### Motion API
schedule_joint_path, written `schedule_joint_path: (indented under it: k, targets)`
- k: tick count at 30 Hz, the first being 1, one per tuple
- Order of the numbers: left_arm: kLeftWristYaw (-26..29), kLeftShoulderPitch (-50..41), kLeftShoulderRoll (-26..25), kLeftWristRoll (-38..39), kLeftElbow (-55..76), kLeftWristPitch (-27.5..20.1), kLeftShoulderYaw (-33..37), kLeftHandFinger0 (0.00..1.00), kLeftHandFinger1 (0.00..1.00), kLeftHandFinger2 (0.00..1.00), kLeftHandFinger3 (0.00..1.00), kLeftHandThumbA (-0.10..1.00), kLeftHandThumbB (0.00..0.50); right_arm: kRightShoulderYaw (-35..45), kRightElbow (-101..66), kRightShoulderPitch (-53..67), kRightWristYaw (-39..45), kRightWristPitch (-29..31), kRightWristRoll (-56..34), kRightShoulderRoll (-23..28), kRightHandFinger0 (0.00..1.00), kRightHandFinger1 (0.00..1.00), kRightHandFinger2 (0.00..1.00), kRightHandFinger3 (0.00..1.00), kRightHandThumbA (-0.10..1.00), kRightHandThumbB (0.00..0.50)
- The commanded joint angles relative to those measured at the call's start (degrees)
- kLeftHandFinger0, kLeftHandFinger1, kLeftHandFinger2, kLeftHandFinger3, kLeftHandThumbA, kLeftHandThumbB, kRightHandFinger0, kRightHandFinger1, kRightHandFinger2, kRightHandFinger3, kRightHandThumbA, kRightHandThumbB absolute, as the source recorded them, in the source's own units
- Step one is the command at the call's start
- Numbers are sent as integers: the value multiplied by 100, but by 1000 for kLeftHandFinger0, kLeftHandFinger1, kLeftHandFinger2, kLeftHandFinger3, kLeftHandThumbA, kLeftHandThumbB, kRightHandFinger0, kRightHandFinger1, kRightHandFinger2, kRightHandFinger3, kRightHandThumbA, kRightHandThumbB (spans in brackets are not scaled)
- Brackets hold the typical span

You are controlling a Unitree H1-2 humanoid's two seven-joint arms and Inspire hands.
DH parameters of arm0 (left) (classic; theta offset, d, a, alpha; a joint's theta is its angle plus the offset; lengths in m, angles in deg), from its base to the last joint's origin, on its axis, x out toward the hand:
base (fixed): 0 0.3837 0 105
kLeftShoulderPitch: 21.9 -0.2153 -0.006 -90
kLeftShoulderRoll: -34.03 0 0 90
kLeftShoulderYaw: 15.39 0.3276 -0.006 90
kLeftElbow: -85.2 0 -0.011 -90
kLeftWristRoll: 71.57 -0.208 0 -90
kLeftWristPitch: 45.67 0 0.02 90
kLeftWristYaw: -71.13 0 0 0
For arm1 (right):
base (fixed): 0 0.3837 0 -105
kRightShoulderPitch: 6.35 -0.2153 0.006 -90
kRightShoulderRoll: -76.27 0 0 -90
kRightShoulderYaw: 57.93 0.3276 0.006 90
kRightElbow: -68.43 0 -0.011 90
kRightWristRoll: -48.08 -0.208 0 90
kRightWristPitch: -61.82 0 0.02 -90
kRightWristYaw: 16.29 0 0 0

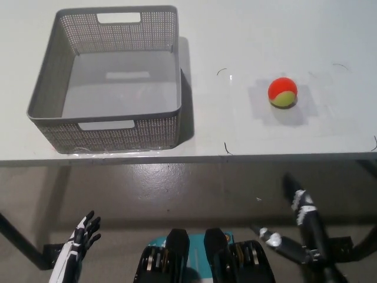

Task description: Use the right hand to pick up a tennis ball and put it into a container on the left side

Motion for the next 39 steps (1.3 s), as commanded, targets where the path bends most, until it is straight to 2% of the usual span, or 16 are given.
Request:
schedule_joint_path:
  k: [1,3,5,8,9,10,12,16,17,18,22,24,26,28,32,39]
  targets:
    - [-114,125,-91,88,135,-263,-15,1000,1000,1000,1000,1000,235,191,-686,-128,-387,5,725,-21,1000,1000,1000,1000,1000,171]
    - [-121,149,-86,80,181,-218,-8,1000,1000,1000,1000,1000,243,274,-1019,-191,-448,-276,935,-49,1000,1000,1000,1000,1000,205]
    - [-110,177,-86,64,178,-217,-12,1000,1000,1000,1000,1000,256,357,-1280,-347,-531,-509,1120,-126,1000,1000,1000,1000,958,194]
    - [-98,184,-51,81,180,-205,-15,1000,1000,1000,1000,1000,267,431,-1538,-706,-532,-1013,1416,-159,1000,1000,1000,1000,921,215]
    - [-111,196,-57,83,154,-239,-10,1000,1000,1000,1000,1000,268,462,-1571,-944,-509,-1267,1624,-111,1000,1000,1000,1000,946,268]
    - [-127,205,-60,105,140,-248,-9,1000,1000,1000,1000,1000,274,468,-1617,-1135,-468,-1511,1882,-47,1000,1000,1000,1000,966,296]
    - [-134,219,-64,115,108,-266,-9,1000,1000,1000,1000,1000,275,448,-1645,-1423,-364,-1821,2196,76,1000,1000,1000,1000,936,309]
    - [-104,261,-58,137,89,-232,-39,1000,1000,1000,1000,1000,258,341,-1388,-2328,-78,-2401,2520,416,1000,1000,1000,1000,796,355]
    - [-98,269,-51,130,67,-249,-36,1000,1000,1000,1000,1000,257,322,-1343,-2409,-69,-2422,2561,463,1000,1000,1000,1000,788,356]
    - [-87,280,-43,127,34,-245,-40,1000,1000,1000,1000,1000,259,250,-1120,-2846,99,-2695,2718,641,1000,1000,1000,1000,776,394]
    - [-78,250,-41,116,17,-263,-45,1000,1000,1000,1000,1000,256,41,-618,-3668,406,-3127,2868,981,1000,1000,1000,1000,740,416]
    - [-96,258,-48,146,-9,-271,-53,1000,1000,1000,1000,1000,263,-24,-146,-4132,444,-3153,2748,1110,1000,1000,1000,1000,704,426]
    - [-98,255,-40,169,-5,-257,-60,1000,1000,1000,1000,1000,254,-95,278,-4432,415,-3069,2702,1209,1000,1000,1000,1000,718,424]
    - [-93,247,-39,154,5,-242,-57,1000,1000,1000,1000,1000,246,-182,810,-4803,359,-3074,2720,1279,1000,1000,1000,1000,752,446]
    - [-98,286,-31,72,-27,-258,-7,1000,1000,1000,1000,1000,219,-294,1811,-5353,224,-3004,2673,1390,1000,1000,1000,1000,759,433]
    - [-116,419,-14,40,-134,-248,51,1000,1000,1000,1000,1000,243,-483,3415,-6123,144,-2787,2529,1502,1000,1000,1000,1000,799,447]
